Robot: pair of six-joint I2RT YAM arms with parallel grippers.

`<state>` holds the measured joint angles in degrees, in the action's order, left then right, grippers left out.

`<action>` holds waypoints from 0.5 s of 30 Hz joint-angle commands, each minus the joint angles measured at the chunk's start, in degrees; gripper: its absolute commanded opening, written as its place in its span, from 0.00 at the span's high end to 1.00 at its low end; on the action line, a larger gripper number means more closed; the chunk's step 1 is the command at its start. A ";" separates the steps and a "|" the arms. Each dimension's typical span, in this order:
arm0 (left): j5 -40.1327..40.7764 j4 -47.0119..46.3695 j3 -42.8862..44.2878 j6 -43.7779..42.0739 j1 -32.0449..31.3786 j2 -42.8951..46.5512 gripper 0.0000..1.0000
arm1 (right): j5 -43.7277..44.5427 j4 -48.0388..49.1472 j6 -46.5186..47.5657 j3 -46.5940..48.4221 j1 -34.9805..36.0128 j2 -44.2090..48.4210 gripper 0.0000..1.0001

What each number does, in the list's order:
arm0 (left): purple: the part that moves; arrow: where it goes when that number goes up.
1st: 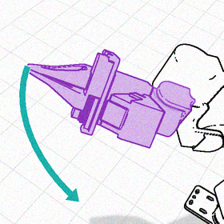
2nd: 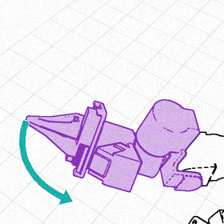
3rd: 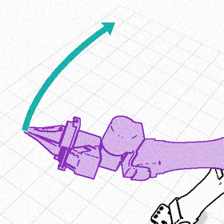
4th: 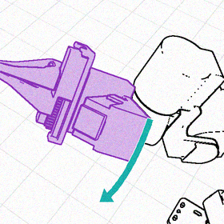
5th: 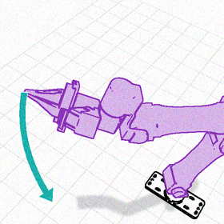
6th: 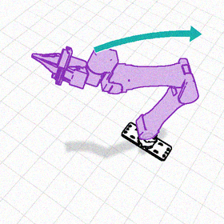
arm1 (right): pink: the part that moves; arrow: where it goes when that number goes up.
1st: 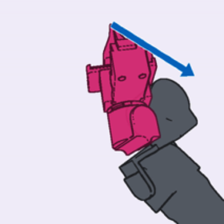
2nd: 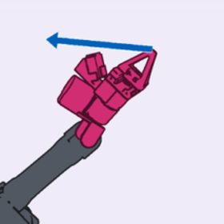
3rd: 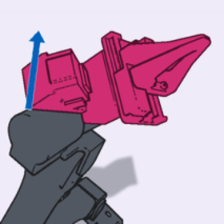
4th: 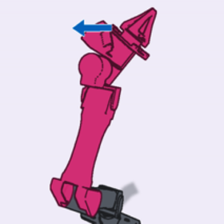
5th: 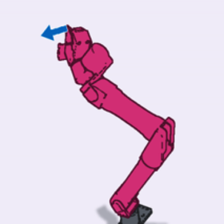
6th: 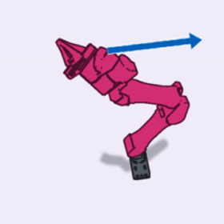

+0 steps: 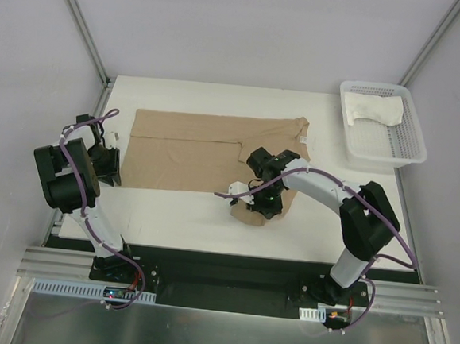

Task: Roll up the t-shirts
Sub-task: Fold the T-shirt at the center of the board.

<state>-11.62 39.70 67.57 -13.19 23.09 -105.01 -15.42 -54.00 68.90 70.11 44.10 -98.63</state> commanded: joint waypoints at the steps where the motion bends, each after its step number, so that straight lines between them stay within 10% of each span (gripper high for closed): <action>1: -1.56 0.99 -0.51 -2.28 0.11 -1.51 0.75 | 1.62 -0.50 -1.40 1.35 -0.15 -0.25 0.99; 15: -6.48 5.47 -0.42 -1.49 0.02 -1.77 0.66 | 4.96 3.11 -2.11 1.26 -1.91 0.81 0.99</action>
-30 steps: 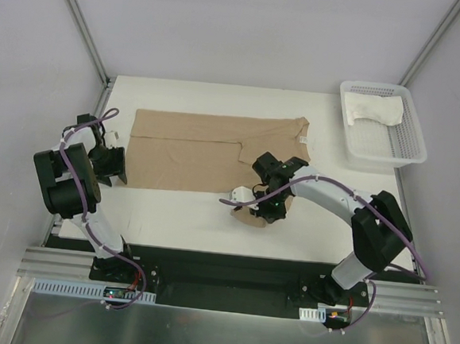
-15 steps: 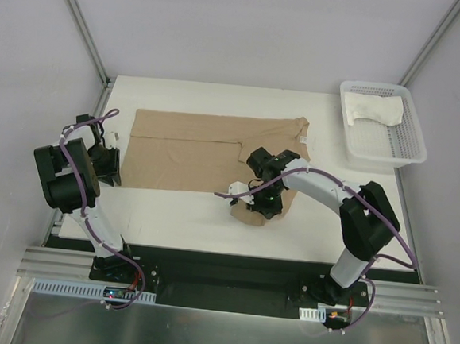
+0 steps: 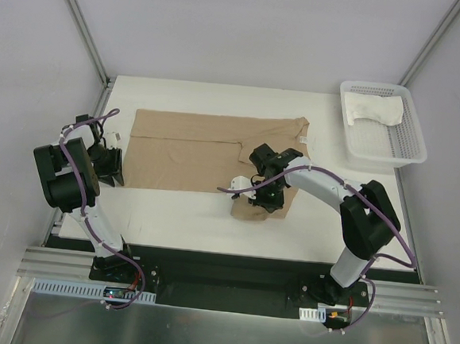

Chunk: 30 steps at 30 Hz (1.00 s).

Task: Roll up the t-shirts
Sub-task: Fold the T-shirt at the center of the board.

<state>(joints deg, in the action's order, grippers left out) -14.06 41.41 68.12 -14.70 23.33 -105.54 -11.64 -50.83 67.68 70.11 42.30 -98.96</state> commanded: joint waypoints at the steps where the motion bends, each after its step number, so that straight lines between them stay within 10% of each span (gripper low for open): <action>1: -4.91 3.77 -0.79 0.37 -0.22 -1.77 0.67 | 1.18 -0.06 -1.06 1.35 -0.12 1.05 0.99; 10: -4.04 2.80 -0.79 0.90 -0.22 -3.89 0.77 | 1.35 -0.24 -0.97 1.09 -0.03 1.66 0.99; 15: -3.07 2.45 -1.15 0.37 -0.13 -2.93 1.00 | 2.67 0.99 -2.20 1.00 -0.12 2.19 0.99; 30: -6.76 16.15 2.72 -3.58 -0.22 10.87 1.00 | 3.03 2.49 -12.48 -5.33 -6.88 19.75 0.99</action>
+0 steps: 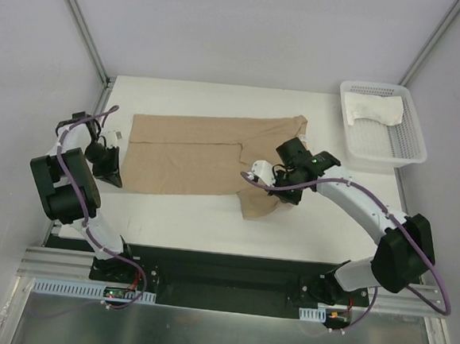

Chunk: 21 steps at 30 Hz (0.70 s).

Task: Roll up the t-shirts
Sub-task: Fold the T-shirt at the center of the board.

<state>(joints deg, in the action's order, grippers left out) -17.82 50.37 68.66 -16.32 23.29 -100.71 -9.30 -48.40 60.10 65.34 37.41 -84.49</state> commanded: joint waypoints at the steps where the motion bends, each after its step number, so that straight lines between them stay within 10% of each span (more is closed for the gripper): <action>1: -3.53 7.90 2.70 -1.97 -0.17 6.74 1.00 | 0.60 0.41 -5.60 -0.30 -3.12 5.91 0.99; 21: -7.05 10.36 20.53 2.25 -0.52 -1.77 1.00 | 3.50 5.95 -8.50 23.07 -17.19 -7.95 0.99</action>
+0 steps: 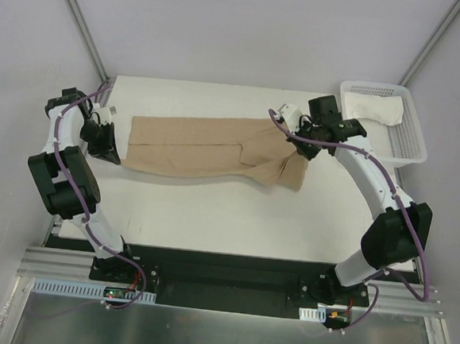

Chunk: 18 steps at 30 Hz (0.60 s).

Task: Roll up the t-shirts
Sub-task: Fold the T-shirt at the center of the board.

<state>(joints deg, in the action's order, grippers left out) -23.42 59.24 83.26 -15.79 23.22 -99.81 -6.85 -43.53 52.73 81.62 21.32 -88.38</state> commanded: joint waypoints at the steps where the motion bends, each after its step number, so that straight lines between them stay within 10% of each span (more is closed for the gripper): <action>1: -1.54 1.49 7.08 1.99 -0.55 -3.54 1.00 | 1.23 0.99 -1.14 7.84 -1.37 -4.95 0.99; 18: 3.55 1.84 23.60 4.19 -4.50 -19.28 1.00 | 3.51 -1.21 1.23 31.39 -3.57 -26.57 1.00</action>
<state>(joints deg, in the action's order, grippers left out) -22.28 59.35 103.15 -12.32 18.79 -117.84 -4.95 -43.77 53.25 107.33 18.17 -111.87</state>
